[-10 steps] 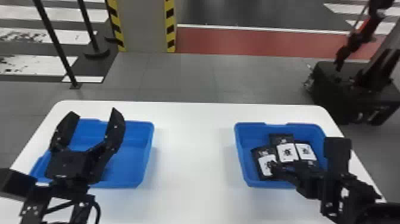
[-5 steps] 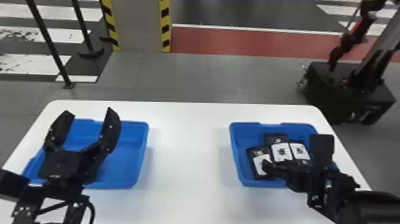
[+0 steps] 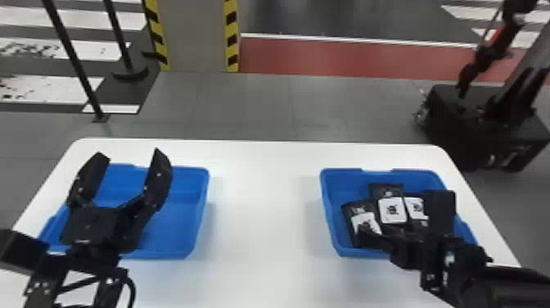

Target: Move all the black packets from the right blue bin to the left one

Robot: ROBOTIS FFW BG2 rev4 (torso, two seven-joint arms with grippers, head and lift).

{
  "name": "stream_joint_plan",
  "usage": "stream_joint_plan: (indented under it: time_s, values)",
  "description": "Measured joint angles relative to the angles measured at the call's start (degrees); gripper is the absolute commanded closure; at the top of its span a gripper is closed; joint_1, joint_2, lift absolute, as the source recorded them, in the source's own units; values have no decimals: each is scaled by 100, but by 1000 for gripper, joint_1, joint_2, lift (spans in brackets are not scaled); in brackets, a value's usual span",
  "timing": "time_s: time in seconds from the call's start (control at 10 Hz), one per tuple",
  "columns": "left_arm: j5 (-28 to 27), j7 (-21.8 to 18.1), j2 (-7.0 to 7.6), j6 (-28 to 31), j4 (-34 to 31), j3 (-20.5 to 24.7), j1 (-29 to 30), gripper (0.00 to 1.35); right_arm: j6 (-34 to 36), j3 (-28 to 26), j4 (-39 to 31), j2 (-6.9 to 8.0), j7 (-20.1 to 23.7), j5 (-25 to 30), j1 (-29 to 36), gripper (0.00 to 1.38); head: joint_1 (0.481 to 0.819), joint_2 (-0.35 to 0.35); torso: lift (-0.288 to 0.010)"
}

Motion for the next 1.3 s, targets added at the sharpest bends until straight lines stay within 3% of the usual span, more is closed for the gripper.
stream_joint_plan:
  time_s: [0.1, 0.2, 0.7, 0.9, 1.1, 1.2, 1.3]
  values:
    - [-20, -4, 24, 47, -27, -15, -10, 71, -35, -4, 349, -5, 291, 71, -221, 1142, 695, -39, -110]
    - [-36, -4, 52, 38, -35, -35, -23, 71, -81, -6, 474, -4, 351, 128, -320, 1260, 695, -42, -110]
    - [-14, -4, 49, 10, -37, -16, -18, 73, -410, -35, -183, 35, 287, -215, 120, 1262, 695, -24, -110]
    - [148, -8, 23, 57, -37, -34, -22, 71, -353, -37, -1006, -14, 345, -522, 575, 1262, 695, -9, -110]
    - [573, -105, 17, 606, -111, -86, -4, 71, -61, -39, -2148, -184, 447, -628, 977, 1262, 695, 3, -110]
    - [633, -115, 29, 861, -169, -104, -4, 71, 3, -41, -2361, -265, 749, -638, 910, 1262, 695, 6, -110]
    - [695, -112, 19, 1032, -187, -96, -2, 71, -162, -41, -1840, -315, 1546, -634, 434, 1262, 695, 13, -110]
